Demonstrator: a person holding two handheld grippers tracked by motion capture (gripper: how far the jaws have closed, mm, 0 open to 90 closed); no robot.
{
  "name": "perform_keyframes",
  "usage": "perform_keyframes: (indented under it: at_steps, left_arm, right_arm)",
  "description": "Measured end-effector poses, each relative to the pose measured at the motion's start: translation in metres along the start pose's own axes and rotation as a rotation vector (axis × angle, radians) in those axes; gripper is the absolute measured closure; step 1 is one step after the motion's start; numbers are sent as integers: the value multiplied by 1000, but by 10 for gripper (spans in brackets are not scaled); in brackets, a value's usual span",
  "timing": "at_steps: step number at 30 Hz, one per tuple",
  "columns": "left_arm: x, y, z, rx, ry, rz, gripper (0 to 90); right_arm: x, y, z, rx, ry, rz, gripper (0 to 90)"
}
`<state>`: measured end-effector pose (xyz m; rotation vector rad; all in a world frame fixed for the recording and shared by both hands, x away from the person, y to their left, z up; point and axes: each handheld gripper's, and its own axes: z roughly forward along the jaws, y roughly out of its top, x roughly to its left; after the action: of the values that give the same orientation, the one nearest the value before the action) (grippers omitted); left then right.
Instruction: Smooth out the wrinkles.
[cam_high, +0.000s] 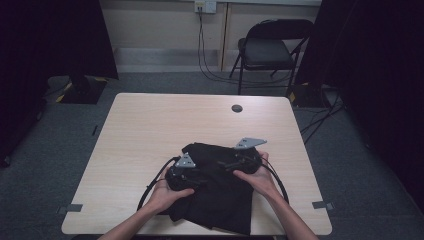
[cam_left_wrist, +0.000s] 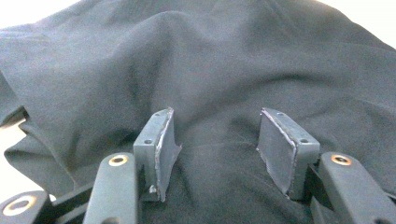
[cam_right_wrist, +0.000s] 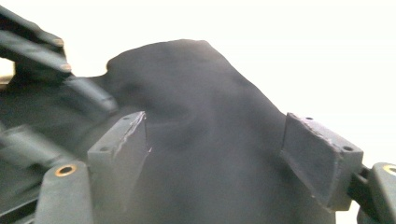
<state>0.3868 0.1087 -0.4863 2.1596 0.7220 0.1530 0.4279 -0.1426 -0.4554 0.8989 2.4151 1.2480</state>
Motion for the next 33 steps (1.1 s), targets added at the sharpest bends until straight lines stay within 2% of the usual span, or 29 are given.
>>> perform_keyframes:
  at_steps: [3,6,9,13,18,21,24,26,29,32,33]
  left_arm:
    - [0,-1,0,-3,2,2,460]
    - [0,-1,0,-2,4,-2,461]
    - [-1,-1,1,1,7,-4,461]
    - [0,0,2,2,4,-12,461]
    - [-1,-1,2,-2,9,-14,462]
    - [-2,0,1,2,13,-11,462]
    - [-2,-1,2,-1,15,-13,462]
    - [-2,0,1,5,15,-9,462]
    - [-2,0,2,3,17,-12,463]
    - [-3,0,2,1,24,-8,464]
    - [-3,-1,2,0,26,-12,465]
  right_arm:
    - [-7,2,19,36,-2,2,203]
    - [-13,-4,32,67,-5,10,167]
    - [-16,-10,40,106,-3,-6,158]
    - [-19,-14,48,118,-2,-31,145]
    - [-23,-16,50,120,1,-27,134]
    - [-26,-15,48,113,-41,-32,133]
    - [-29,-16,46,111,-58,-25,133]
    - [-32,-19,47,123,-33,18,133]
    - [-35,-21,47,115,-11,50,133]
    - [-33,-21,47,122,-12,53,134]
    - [-29,-20,46,142,11,39,139]
